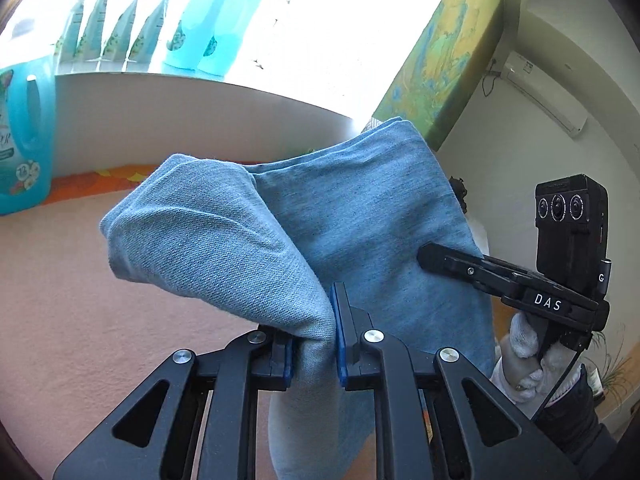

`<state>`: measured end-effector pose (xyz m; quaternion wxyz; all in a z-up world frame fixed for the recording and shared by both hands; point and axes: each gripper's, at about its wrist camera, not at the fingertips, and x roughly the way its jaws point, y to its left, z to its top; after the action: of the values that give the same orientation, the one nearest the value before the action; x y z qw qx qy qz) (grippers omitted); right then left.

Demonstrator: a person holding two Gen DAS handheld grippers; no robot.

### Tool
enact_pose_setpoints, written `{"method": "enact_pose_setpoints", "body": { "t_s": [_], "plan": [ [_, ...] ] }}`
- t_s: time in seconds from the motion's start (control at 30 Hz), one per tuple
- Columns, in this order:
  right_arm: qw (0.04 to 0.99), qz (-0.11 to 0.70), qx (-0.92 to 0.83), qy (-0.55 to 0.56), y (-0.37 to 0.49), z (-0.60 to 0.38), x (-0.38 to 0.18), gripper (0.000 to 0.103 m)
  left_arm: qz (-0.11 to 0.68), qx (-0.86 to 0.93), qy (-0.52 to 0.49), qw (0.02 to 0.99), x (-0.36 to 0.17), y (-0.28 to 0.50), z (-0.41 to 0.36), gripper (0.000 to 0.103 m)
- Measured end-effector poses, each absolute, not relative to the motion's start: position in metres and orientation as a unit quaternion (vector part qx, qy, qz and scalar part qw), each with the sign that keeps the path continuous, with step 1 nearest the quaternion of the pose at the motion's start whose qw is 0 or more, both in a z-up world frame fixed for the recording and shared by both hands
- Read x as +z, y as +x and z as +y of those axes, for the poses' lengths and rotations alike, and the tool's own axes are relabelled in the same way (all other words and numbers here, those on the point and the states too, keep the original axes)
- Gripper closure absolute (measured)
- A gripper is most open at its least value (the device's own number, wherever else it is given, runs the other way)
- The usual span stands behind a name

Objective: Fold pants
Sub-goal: 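Fold the lifted bundle over onto itself with both grippers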

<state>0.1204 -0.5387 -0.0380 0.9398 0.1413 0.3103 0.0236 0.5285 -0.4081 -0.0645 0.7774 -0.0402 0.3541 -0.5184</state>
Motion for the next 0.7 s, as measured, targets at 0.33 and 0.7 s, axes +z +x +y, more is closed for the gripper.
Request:
{"method": "enact_pose_setpoints", "body": {
  "t_s": [0.33, 0.7],
  "plan": [
    [0.952, 0.280, 0.021, 0.121, 0.160, -0.542, -0.001, 0.084, 0.314, -0.510, -0.051, 0.799, -0.033, 0.561, -0.416, 0.090],
    [0.957, 0.271, 0.011, 0.107, 0.228, -0.574, 0.011, 0.084, 0.297, -0.499, -0.036, 0.813, -0.014, 0.611, -0.445, 0.090]
  ]
}}
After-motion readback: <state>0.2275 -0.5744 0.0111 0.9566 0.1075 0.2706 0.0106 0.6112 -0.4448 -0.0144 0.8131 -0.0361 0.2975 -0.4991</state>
